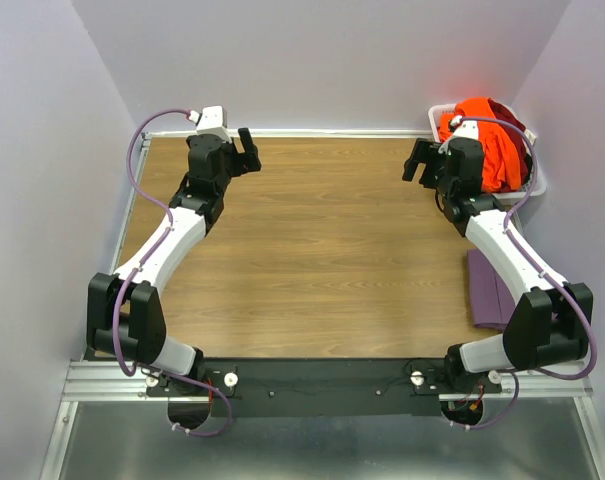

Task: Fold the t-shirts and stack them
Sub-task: Grab crumpled tshirt from bin with the left arm

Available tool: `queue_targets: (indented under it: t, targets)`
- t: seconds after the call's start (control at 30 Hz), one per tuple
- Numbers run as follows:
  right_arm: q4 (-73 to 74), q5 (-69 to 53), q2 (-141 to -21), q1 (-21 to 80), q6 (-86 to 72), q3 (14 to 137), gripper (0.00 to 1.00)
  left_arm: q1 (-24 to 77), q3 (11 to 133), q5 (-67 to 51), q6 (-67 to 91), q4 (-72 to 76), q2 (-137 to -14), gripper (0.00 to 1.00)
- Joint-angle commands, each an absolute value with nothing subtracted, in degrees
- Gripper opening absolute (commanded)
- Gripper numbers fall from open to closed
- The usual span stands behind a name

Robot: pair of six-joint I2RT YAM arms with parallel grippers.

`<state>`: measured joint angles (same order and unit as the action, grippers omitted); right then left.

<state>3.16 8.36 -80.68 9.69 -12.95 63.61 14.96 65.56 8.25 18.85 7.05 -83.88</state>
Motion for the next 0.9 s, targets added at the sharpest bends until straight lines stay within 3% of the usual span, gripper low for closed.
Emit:
queue_targets:
  t: [0.0, 0.1, 0.3, 0.47, 0.63, 0.87]
  targets:
    - [4.3, 10.2, -78.9, 9.7, -12.0, 64.8, 1.00, 14.8, 67.4, 6.7, 20.0, 6.1, -84.2, 0.98]
    - [3.0, 10.5, -77.9, 9.7, -8.5, 63.3, 1.00, 14.9, 67.8, 4.7, 19.7, 6.3, -84.9, 0.98]
    - [2.7, 22.3, -80.4, 9.8, -5.5, 65.9, 1.00, 14.9, 67.9, 4.0, 20.0, 6.4, -85.8, 0.98]
    - [9.1, 28.6, -89.5, 9.6, -6.4, 78.4, 0.94, 14.9, 68.1, 3.9, 20.6, 5.9, -86.7, 0.98]
    - [17.7, 22.8, -97.4, 5.4, -12.5, 87.5, 0.84, 15.1, 68.1, 4.9, 20.7, 5.4, -86.4, 0.97]
    - [21.4, 22.5, -104.8, -1.4, -15.6, 95.1, 0.84, 15.6, 68.1, 7.2, 19.8, 4.7, -86.3, 0.97]
